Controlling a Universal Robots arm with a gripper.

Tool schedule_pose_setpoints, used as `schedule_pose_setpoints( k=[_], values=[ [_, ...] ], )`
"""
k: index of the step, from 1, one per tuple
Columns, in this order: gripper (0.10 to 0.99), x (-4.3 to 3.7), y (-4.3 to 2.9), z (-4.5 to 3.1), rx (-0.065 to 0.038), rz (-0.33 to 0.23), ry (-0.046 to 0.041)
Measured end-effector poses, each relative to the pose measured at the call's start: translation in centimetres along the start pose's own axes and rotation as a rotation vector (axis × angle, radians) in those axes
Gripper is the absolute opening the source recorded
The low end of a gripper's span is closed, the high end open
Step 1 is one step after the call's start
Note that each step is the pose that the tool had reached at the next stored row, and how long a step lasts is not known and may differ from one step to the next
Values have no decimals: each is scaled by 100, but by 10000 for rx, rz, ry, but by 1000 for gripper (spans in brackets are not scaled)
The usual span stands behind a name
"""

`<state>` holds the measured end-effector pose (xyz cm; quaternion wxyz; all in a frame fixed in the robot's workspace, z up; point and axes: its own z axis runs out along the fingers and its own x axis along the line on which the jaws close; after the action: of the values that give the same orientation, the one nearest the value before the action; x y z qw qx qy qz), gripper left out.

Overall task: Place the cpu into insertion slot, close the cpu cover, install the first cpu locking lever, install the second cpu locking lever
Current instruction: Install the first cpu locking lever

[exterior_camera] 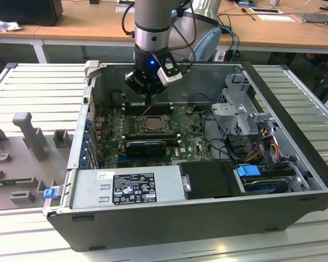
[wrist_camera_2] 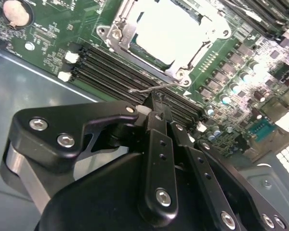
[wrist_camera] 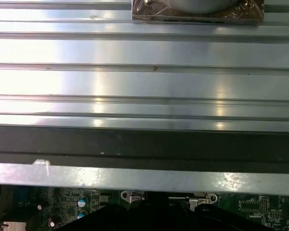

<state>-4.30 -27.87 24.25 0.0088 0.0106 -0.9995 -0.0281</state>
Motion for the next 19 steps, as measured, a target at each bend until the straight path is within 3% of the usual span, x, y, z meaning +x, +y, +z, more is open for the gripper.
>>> schedule_pose_setpoints(
  k=[6, 12, 19],
  values=[
    [106, -114, -5, 49, 1, -1, 0],
    [106, -167, -13, 163, 1, 0, 0],
    [106, -238, -18, 231, 7, -1, -4]
  ],
)
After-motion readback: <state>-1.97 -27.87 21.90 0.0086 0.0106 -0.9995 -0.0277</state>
